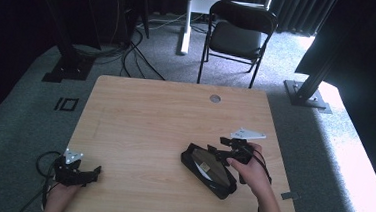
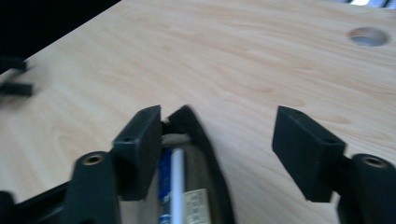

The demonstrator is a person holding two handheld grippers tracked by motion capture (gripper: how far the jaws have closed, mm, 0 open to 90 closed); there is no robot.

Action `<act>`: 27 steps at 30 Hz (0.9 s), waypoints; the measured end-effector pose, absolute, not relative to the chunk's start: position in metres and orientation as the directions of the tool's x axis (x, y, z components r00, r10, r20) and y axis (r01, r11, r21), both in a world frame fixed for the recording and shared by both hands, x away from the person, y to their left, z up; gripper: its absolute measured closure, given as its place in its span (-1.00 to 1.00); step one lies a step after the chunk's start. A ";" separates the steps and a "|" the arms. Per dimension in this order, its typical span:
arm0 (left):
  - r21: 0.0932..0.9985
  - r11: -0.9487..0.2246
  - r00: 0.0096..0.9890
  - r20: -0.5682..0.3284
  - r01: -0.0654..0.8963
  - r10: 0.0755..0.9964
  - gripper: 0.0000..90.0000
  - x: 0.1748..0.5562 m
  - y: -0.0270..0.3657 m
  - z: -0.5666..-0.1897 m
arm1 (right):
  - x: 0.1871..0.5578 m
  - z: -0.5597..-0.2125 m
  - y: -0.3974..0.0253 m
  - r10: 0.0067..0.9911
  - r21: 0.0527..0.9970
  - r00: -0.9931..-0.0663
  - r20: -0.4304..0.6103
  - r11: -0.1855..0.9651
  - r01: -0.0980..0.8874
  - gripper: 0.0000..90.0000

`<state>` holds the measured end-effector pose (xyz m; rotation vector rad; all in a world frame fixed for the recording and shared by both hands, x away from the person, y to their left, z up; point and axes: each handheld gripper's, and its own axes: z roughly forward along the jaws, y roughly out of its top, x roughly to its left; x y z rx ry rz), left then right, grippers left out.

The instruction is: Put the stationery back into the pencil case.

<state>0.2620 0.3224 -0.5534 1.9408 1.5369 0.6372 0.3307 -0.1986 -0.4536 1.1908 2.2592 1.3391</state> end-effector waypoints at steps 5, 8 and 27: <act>0.694 -0.171 0.223 0.015 0.699 0.975 -0.99 0.262 0.322 -0.553 | 0.335 -0.456 -0.214 0.802 0.828 -0.572 0.174 0.195 0.525 -0.35; 0.694 -0.171 0.223 0.015 0.699 0.975 -0.99 0.262 0.322 -0.553 | 0.339 -0.460 -0.227 0.844 0.837 -0.515 0.149 0.170 0.520 -0.37; 0.694 -0.171 0.223 0.015 0.699 0.975 -0.99 0.262 0.322 -0.553 | 0.336 -0.494 -0.275 0.919 0.815 -0.376 0.115 0.129 0.565 -0.40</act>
